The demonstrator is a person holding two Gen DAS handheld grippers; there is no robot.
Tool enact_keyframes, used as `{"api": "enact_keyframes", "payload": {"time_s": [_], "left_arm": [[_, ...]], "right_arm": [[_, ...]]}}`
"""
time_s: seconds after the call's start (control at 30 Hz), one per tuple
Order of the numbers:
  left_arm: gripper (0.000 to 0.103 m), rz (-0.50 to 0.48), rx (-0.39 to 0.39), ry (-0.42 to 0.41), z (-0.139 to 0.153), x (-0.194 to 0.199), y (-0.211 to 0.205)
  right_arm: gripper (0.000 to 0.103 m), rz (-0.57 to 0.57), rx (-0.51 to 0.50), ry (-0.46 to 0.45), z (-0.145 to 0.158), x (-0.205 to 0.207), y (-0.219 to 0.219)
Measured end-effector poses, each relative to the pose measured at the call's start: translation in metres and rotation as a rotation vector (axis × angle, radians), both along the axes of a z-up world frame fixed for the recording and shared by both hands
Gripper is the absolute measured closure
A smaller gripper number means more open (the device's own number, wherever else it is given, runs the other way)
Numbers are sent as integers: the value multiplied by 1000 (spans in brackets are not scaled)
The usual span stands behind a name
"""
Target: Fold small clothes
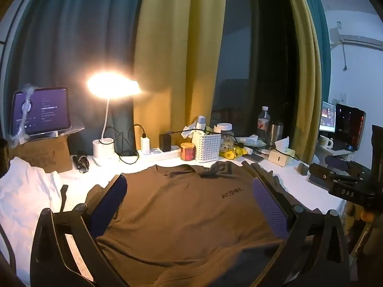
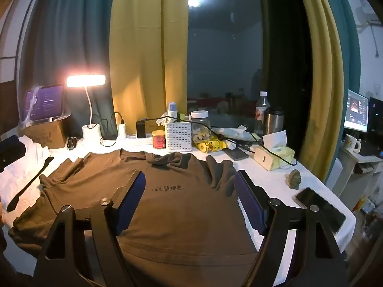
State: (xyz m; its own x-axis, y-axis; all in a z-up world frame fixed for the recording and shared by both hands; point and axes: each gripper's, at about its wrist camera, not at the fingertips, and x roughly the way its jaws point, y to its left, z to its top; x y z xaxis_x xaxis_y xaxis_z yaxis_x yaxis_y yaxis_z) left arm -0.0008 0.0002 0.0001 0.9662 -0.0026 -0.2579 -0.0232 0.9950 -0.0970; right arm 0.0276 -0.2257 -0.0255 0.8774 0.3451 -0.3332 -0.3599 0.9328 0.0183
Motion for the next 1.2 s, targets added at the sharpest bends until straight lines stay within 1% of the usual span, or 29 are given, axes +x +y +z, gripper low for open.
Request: {"api": "enact_keyframes", "payload": {"time_s": [0.1,0.13,0.2,0.23,0.27,0.33,0.4,0.57,0.7,0.8,0.83,0.93,1.2], "left_arm": [[1,16,11,-14,2,-5,0],[1,23,27,0,-1,-3,-3],[1,22,20,-17,1,-9,-2],[1,14,29,-5,0,-6,-4],[1,14,26,-6,0,-8,-6],[1,23,29,-20,1,-14,-12],[1,21,-2,3,3,-3,2],[1,-6,-47,-10,1,-4,6],[1,-7,-32,-18,0,-5,5],[1,24,18,-52,2,-10,2],[1,24,24,-57,2,-11,1],[1,9,13,-62,4,-13,1],[1,31,23,-79,0,-20,0]], "right_arm": [[23,2,-3,6,0,1,0],[23,4,-2,6,0,2,0],[23,6,-2,8,-1,4,-1],[23,7,-2,9,-1,5,-2],[23,0,-11,-5,2,1,1],[23,0,-11,-4,2,1,1],[23,2,-10,-4,1,1,1],[23,-1,-13,-6,2,-1,2],[23,-2,-12,-7,2,-2,1],[23,-3,-14,-5,1,1,1],[23,-3,-14,-5,1,1,1],[23,-2,-12,-5,1,0,0],[23,-2,-12,-5,2,0,0]]}}
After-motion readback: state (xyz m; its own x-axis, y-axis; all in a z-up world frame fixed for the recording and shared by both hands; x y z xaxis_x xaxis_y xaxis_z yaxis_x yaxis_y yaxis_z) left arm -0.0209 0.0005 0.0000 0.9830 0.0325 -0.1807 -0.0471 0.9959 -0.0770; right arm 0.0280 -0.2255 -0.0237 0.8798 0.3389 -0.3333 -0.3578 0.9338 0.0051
